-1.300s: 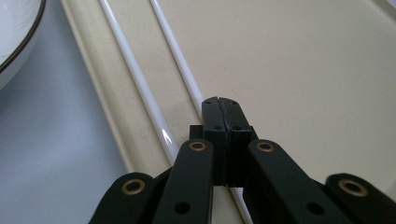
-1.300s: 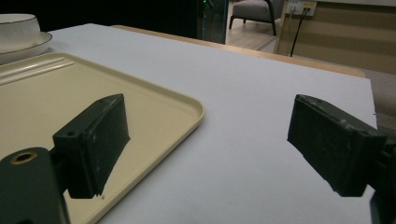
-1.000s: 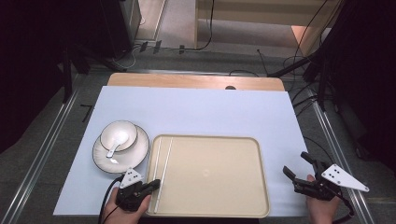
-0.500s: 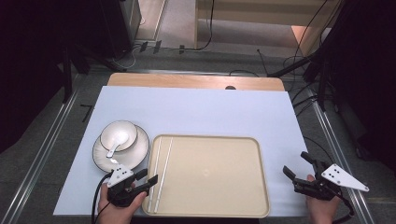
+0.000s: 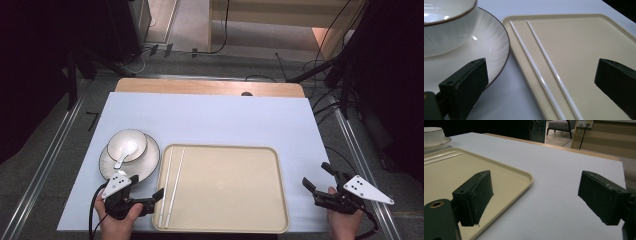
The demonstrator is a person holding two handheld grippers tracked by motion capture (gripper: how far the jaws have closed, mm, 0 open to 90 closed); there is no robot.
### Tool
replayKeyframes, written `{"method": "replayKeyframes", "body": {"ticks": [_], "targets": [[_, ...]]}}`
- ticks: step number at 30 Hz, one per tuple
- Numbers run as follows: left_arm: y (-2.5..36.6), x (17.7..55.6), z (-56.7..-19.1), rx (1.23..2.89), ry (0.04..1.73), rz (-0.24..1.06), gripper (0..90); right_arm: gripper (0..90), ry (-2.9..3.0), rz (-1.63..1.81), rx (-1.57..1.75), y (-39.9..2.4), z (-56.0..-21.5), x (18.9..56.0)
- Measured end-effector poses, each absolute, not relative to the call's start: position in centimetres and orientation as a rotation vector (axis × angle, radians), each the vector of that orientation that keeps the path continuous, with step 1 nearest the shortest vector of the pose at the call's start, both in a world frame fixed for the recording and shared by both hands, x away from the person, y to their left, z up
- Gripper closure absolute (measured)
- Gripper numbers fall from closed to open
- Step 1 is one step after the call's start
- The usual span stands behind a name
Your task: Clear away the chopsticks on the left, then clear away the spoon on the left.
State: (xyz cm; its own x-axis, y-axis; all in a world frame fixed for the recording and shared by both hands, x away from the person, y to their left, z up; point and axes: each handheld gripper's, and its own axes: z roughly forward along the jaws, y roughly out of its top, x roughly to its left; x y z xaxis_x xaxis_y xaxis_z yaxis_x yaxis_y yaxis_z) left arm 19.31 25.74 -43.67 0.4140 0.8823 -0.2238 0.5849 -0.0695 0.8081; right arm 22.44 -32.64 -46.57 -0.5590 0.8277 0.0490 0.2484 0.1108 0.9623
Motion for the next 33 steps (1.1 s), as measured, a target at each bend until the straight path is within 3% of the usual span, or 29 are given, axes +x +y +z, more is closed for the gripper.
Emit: {"method": "replayKeyframes", "body": {"ticks": [17,21,26,33], "targets": [[28.6,19.9,-42.6,1.706,1.408,0.674,0.1,13.0,1.876,1.472,1.043,-32.6,-46.5,22.5],[28.5,19.9,-42.2,1.653,1.469,0.743,14.2,13.0,1.881,1.475,1.038,-32.6,-46.6,22.6],[28.9,20.1,-42.0,1.587,1.530,0.774,25.3,13.0,1.886,1.472,1.038,-32.5,-46.7,22.7],[30.2,21.1,-40.9,1.549,1.567,0.754,47.4,13.0,1.903,1.424,1.016,-32.2,-46.6,22.6]]}}
